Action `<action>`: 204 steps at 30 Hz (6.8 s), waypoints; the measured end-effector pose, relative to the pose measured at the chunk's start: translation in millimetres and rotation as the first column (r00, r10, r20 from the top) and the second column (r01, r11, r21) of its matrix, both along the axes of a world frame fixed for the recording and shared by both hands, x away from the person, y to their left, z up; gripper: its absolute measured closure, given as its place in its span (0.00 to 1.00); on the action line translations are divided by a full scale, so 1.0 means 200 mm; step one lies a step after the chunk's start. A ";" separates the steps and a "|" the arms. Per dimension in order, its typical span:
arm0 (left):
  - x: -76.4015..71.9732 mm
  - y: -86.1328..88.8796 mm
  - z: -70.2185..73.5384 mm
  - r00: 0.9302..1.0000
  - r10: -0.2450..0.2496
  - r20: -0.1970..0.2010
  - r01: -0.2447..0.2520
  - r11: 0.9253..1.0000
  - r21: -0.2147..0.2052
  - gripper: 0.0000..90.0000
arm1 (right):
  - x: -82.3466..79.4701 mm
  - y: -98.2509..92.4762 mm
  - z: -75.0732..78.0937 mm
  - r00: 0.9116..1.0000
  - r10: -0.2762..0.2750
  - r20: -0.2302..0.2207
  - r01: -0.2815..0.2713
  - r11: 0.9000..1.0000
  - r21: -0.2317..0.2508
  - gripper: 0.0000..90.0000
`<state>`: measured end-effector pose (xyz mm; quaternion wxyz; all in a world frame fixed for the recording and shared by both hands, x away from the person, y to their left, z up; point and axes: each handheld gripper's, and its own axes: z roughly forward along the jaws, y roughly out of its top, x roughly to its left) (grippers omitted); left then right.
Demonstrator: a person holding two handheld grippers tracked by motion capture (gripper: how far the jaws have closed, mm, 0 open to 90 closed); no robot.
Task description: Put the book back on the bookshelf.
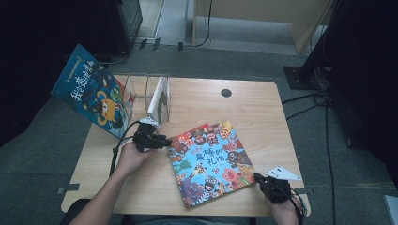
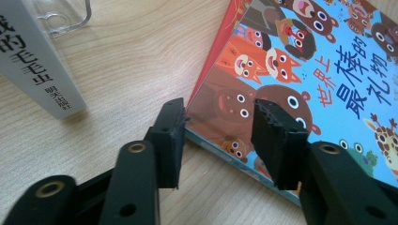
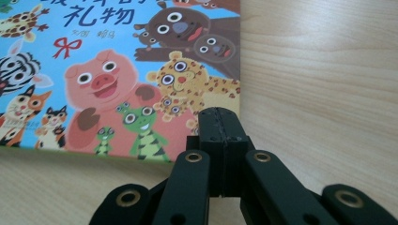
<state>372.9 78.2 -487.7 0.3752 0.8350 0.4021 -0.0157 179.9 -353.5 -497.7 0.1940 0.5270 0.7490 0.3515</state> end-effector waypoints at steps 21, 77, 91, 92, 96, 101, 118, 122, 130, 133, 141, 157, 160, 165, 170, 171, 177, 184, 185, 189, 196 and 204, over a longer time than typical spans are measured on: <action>-0.01 0.02 0.01 0.998 0.018 -0.064 -0.017 1.000 0.023 0.67 | 0.03 -0.04 -0.01 1.000 -0.021 -0.010 0.020 1.000 -0.012 1.00; -0.27 0.15 -0.02 0.986 0.065 -0.153 -0.061 0.998 0.026 1.00 | 0.60 0.04 -0.02 0.999 -0.045 -0.007 0.046 0.999 0.029 1.00; -0.35 0.18 -0.01 0.981 0.114 -0.155 -0.111 0.993 0.029 0.98 | 0.73 0.12 -0.03 1.000 -0.016 0.004 0.016 0.998 0.059 1.00; -0.35 0.19 0.00 0.981 0.129 -0.147 -0.126 0.992 0.030 0.99 | 0.74 0.13 -0.03 1.000 -0.012 0.002 0.012 0.998 0.055 1.00; -0.34 0.20 0.01 0.982 0.134 -0.134 -0.133 0.991 0.020 0.98 | 0.78 0.16 -0.04 1.000 0.009 0.023 -0.010 0.999 0.050 1.00; -0.33 0.19 0.02 0.983 0.125 -0.135 -0.126 0.992 0.005 0.92 | 0.78 0.16 -0.05 0.999 0.034 0.030 -0.035 0.999 0.036 1.00; -0.19 0.13 -0.01 0.988 0.089 -0.127 -0.093 0.995 -0.021 0.52 | 0.54 0.16 -0.03 0.991 0.119 0.054 -0.121 0.992 0.043 1.00; -0.17 0.12 -0.02 0.988 0.084 -0.133 -0.088 0.996 -0.026 0.49 | 0.50 0.16 -0.03 0.990 0.134 0.044 -0.136 0.990 0.047 1.00; -0.14 0.10 -0.04 0.984 0.090 -0.153 -0.094 0.995 -0.025 0.46 | 0.45 0.18 -0.04 0.987 0.161 0.029 -0.162 0.986 0.047 1.00; -0.14 0.09 -0.05 0.984 0.079 -0.157 -0.083 0.996 -0.015 0.46 | 0.44 0.19 -0.05 0.985 0.172 0.020 -0.172 0.984 0.041 1.00; -0.16 0.08 -0.06 0.991 0.062 -0.121 -0.063 0.998 -0.008 0.45 | 0.44 0.21 -0.05 0.978 0.209 0.007 -0.209 0.977 0.031 1.00; -0.20 0.05 -0.05 0.989 0.078 -0.124 -0.077 0.997 0.011 0.35 | 0.48 0.25 -0.05 0.972 0.233 0.005 -0.233 0.972 0.040 1.00; -0.21 0.05 -0.05 0.988 0.091 -0.123 -0.089 0.996 0.016 0.38 | 0.48 0.25 -0.05 0.971 0.237 0.004 -0.237 0.971 0.035 1.00; -0.21 0.05 -0.03 0.985 0.107 -0.132 -0.101 0.994 0.053 0.41 | 0.49 0.27 -0.05 0.971 0.238 -0.004 -0.238 0.971 0.039 1.00; -0.18 0.05 -0.02 0.967 0.141 -0.214 -0.131 0.989 0.061 0.49 | 0.50 0.27 -0.05 0.972 0.237 -0.010 -0.236 0.970 0.053 1.00; -0.18 0.05 -0.02 0.967 0.141 -0.214 -0.131 0.989 0.061 0.49 | 0.50 0.27 -0.05 0.972 0.237 -0.010 -0.236 0.970 0.053 1.00; -0.19 0.09 0.03 0.963 0.144 -0.229 -0.141 0.990 0.033 0.56 | 0.50 0.27 -0.05 0.970 0.244 -0.007 -0.243 0.968 0.056 1.00; -0.21 0.14 0.12 0.967 0.149 -0.205 -0.152 0.988 -0.003 0.58 | 0.50 0.30 -0.05 0.961 0.277 0.002 -0.276 0.959 0.055 1.00; -0.21 0.15 0.13 0.968 0.149 -0.204 -0.155 0.988 -0.011 0.59 | 0.50 0.30 -0.05 0.960 0.279 0.004 -0.279 0.959 0.055 1.00; -0.22 0.15 0.21 0.973 0.121 -0.197 -0.129 0.991 -0.029 0.61 | 0.50 0.31 -0.05 0.959 0.285 0.004 -0.285 0.957 0.062 1.00; -0.21 0.14 0.37 0.971 0.030 -0.238 -0.064 0.989 -0.136 0.64 | 0.51 0.37 -0.06 0.943 0.333 0.012 -0.333 0.940 0.073 1.00; -0.15 0.12 0.51 0.960 0.048 -0.276 -0.073 0.994 -0.081 0.70 | 0.52 0.45 -0.07 0.932 0.360 0.042 -0.362 0.931 0.058 1.00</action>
